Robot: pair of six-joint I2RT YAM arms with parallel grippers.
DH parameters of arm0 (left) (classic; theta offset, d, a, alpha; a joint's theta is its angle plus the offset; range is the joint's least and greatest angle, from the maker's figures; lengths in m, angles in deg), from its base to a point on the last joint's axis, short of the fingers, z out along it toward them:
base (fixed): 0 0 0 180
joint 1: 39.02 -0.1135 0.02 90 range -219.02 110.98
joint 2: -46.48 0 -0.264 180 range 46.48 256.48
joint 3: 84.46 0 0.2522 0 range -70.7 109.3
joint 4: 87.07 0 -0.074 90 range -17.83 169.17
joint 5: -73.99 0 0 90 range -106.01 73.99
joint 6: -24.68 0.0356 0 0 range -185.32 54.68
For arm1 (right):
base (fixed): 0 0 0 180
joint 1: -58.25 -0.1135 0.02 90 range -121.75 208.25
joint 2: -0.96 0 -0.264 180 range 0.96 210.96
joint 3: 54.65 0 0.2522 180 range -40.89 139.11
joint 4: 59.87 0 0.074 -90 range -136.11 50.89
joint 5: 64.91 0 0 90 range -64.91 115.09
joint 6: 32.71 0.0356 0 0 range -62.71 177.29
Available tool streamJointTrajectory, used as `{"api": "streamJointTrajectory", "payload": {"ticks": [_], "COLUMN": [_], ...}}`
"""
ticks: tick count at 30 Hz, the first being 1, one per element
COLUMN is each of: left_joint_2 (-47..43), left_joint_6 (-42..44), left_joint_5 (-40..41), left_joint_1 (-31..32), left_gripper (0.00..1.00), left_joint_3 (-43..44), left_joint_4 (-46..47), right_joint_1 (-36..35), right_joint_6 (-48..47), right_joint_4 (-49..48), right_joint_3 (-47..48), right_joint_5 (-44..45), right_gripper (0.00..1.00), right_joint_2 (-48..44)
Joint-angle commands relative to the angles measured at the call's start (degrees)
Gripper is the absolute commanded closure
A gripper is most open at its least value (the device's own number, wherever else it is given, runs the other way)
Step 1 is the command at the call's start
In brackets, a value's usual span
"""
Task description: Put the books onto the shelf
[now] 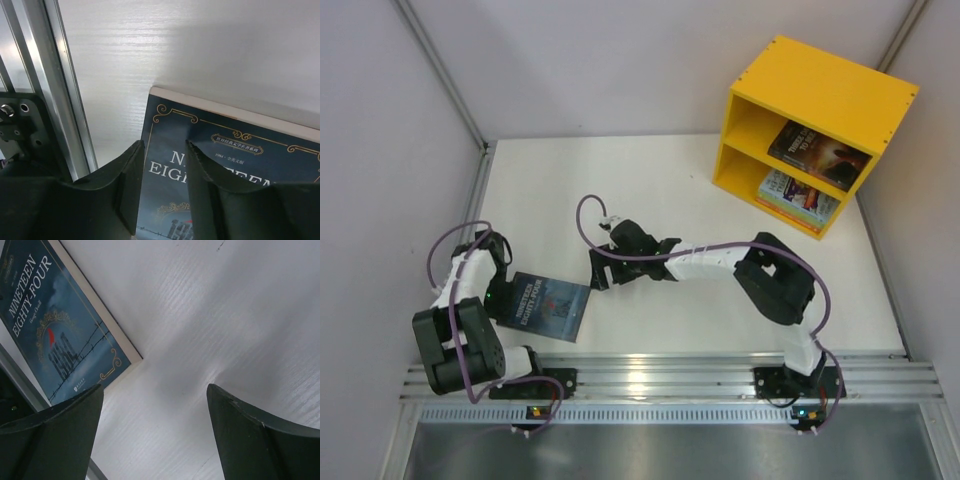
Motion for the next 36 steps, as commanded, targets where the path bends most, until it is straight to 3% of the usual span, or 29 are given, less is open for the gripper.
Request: {"api": "streamJointTrajectory", "payload": {"ticks": [1, 4, 8, 13, 19, 23, 25, 29, 34, 36], "left_joint_2": [0.37, 0.1, -0.33, -3.06, -1.4, 1.85, 6.06, 12.14, 5.92, 1.89], "left_joint_6": [-1.54, 3.97, 9.52, 14.18, 12.54, 9.01, 9.27, 15.94, 23.67, 24.65], "left_joint_5": [2.72, -1.48, -6.4, -18.27, -27.86, -30.58, -33.92, -37.1, -26.93, -26.81], "left_joint_1": [-0.28, -0.28, 0.34, 1.74, 13.06, 26.93, 30.3, 34.44, 34.18, 32.34], "left_gripper": [0.57, 0.66, 0.66, 0.73, 0.73, 0.7, 0.69, 0.68, 0.58, 0.54], "left_joint_3": [0.36, -0.78, -3.15, -8.51, -8.79, -7.65, -4.77, 3.86, 7.73, 6.95], "left_joint_4": [0.61, 5.87, 11.42, 22.84, 33.73, 43.11, 46.4, 43.09, 35.69, 35.07], "right_joint_1": [-1.28, -1.19, -1.02, -1.01, -1.02, 0.29, 1.53, 3.81, 3.91, 3.91], "right_joint_6": [-0.76, -2.16, -4.01, -2.44, 0.55, -0.85, -1.73, -2.78, -1.82, -1.73], "right_joint_4": [-2.03, -2.21, 0.42, -0.28, -1.95, -1.95, -1.95, -1.78, -1.77, -2.3], "right_joint_3": [-1.64, -5.25, -9.29, -14.04, -18.79, -22.04, -23.27, -27.04, -29.16, -28.55], "right_joint_5": [2.02, 4.22, 7.39, 11.62, 16.26, 18.47, 16.9, 15.83, 16.1, 15.49], "right_gripper": [0.16, 0.15, 0.12, 0.11, 0.11, 0.11, 0.11, 0.12, 0.12, 0.12], "right_joint_2": [-5.46, -8.98, -12.32, -17.07, -20.14, -22.08, -23.48, -27.34, -32.18, -32.02]}}
